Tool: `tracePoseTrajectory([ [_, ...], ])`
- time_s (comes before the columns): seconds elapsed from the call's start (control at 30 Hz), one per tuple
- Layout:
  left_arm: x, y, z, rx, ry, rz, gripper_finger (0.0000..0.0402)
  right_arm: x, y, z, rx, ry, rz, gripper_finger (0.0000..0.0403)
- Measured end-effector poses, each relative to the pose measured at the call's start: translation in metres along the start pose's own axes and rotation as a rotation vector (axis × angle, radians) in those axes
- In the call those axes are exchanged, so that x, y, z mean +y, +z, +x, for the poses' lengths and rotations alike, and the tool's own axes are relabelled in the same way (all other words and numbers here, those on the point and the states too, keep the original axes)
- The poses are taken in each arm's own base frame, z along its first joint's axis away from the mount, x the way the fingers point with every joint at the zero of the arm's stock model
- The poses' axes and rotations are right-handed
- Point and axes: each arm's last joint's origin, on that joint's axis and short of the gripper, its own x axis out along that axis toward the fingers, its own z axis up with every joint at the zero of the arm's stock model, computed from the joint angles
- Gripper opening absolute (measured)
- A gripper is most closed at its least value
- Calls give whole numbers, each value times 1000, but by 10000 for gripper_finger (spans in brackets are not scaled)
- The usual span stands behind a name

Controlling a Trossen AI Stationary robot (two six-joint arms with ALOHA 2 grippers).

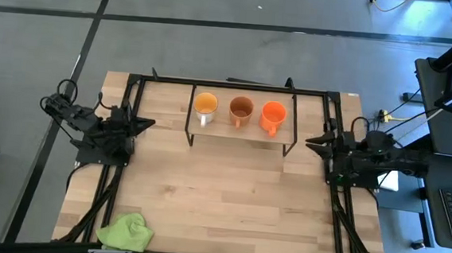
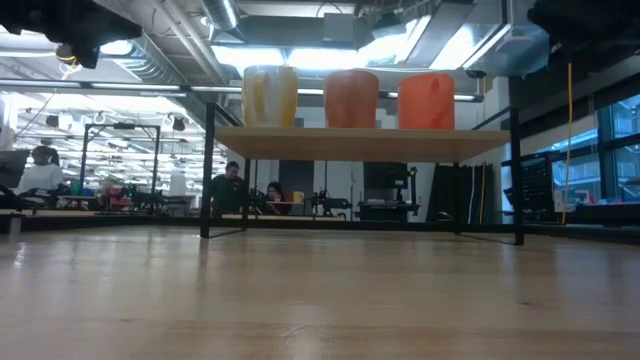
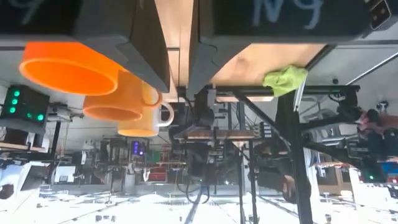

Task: Stack small to large cups/mugs on shelf
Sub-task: Return to Home Position

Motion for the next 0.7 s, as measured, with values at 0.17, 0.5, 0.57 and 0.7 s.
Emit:
tracePoseTrajectory([
  [0.17,-2,-12,4,-5,25,-23,0,0,-19,9,-42,-5,13,62],
  [0.5,-11,-43,17,-80,42,-39,0,1,-47,17,-84,41,102,62],
  [0.57,-12,-49,19,-83,43,-41,0,2,-50,18,-92,87,117,62],
  [0.7,-15,-59,23,-111,55,-67,0,3,-57,19,-92,120,149,62],
])
